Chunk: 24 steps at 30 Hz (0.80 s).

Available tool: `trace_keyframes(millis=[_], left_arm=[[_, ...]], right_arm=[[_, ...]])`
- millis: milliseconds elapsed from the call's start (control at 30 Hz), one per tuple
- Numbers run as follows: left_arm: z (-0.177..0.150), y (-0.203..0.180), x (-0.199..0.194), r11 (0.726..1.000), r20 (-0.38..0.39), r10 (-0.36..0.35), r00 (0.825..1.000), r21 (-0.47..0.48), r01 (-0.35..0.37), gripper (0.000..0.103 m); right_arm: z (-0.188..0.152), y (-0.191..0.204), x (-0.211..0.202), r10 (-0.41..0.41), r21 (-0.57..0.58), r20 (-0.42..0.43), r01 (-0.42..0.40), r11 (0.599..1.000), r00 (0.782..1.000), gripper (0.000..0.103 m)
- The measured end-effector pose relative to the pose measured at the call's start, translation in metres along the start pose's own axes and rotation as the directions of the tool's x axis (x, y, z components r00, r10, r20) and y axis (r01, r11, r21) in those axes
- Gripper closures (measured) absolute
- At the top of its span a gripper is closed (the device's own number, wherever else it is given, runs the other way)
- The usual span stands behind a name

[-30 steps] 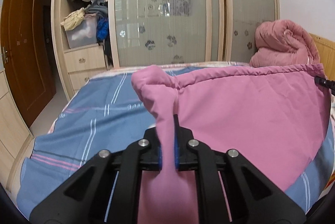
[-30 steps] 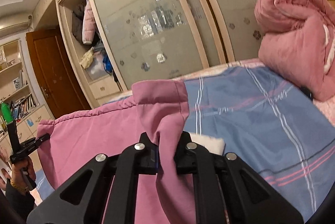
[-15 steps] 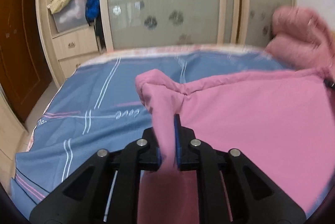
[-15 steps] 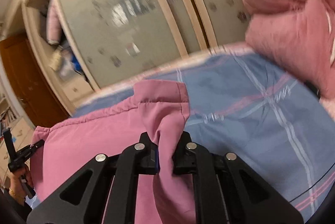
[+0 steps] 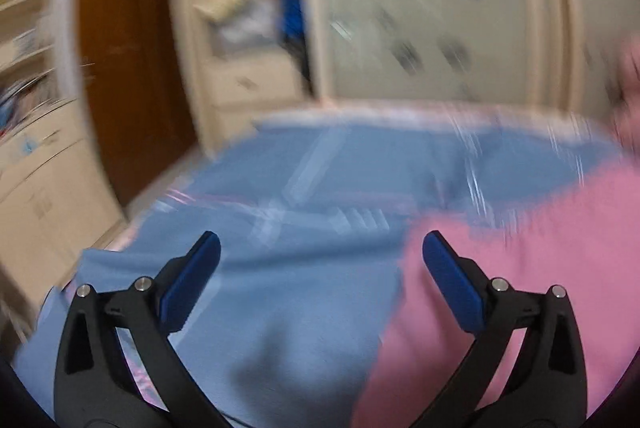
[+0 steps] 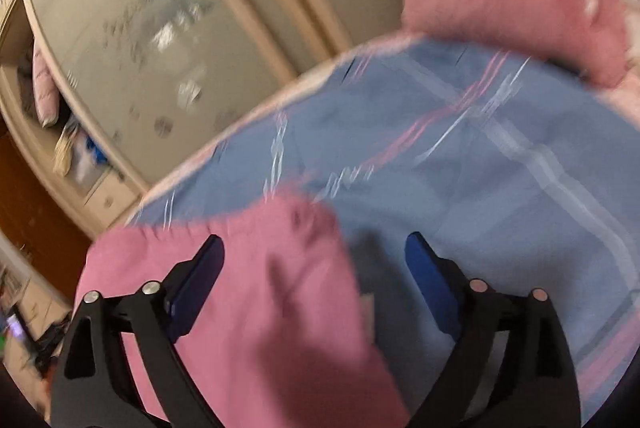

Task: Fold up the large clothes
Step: 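Release the corners and lower both open grippers onto the pink bundle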

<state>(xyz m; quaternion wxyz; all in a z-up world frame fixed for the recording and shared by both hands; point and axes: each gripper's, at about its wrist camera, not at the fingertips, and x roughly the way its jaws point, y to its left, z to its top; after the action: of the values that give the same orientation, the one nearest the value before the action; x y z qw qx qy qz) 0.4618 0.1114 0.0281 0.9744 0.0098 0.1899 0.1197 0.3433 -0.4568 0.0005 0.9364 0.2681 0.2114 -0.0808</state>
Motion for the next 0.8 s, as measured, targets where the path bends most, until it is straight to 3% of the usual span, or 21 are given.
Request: trace_keyframes(millis=[67,133,200,233,300,433,467,533,667,800], left_arm=[[0.022,0.013,-0.034,0.994,0.091,0.032,0.995,-0.111,-0.022,0.002],[0.037,0.002,-0.061,0.990,0.130,-0.046,0.990,-0.130,0.063,0.002],[0.045,-0.035,-0.071,0.980,0.070,-0.186,0.980,-0.063,0.191,0.002],[0.042,-0.063,-0.070,0.968,0.003,-0.248,0.969,-0.021,0.248,0.002],[0.026,-0.101,-0.066,0.953,-0.043,-0.301,0.953,0.028,0.302,0.002],[-0.020,-0.165,-0.032,0.948,-0.153,-0.270,0.951,0.129,0.290,0.002],[-0.032,-0.176,-0.020,0.951,-0.160,-0.237,0.958,0.162,0.262,0.002],[-0.046,-0.180,-0.006,0.953,-0.150,-0.232,0.961,0.160,0.255,0.002],[-0.056,-0.179,0.026,0.947,-0.193,-0.273,0.942,0.118,0.299,0.002],[-0.065,-0.191,0.034,0.952,-0.160,-0.230,0.960,0.168,0.256,0.002]], right_arm=[[0.006,0.034,-0.034,-0.004,-0.081,0.103,0.013,0.997,0.995,0.002],[0.006,0.070,-0.047,0.024,-0.155,0.140,-0.002,0.988,0.990,0.001],[-0.003,0.117,-0.036,0.021,-0.238,0.086,0.000,0.971,0.996,0.001],[-0.013,0.138,-0.022,0.010,-0.269,0.030,-0.001,0.963,0.999,0.001],[-0.030,0.160,0.006,-0.004,-0.283,-0.022,-0.002,0.959,1.000,0.001],[-0.059,0.170,0.065,-0.102,-0.288,-0.049,0.084,0.954,0.994,0.001],[-0.065,0.169,0.075,-0.112,-0.289,-0.074,0.086,0.954,0.991,0.001],[-0.077,0.165,0.092,-0.132,-0.296,-0.092,0.099,0.950,0.987,0.001],[-0.094,0.160,0.111,-0.160,-0.310,-0.076,0.130,0.942,0.984,0.001],[-0.104,0.160,0.127,-0.196,-0.326,-0.076,0.162,0.931,0.978,0.001]])
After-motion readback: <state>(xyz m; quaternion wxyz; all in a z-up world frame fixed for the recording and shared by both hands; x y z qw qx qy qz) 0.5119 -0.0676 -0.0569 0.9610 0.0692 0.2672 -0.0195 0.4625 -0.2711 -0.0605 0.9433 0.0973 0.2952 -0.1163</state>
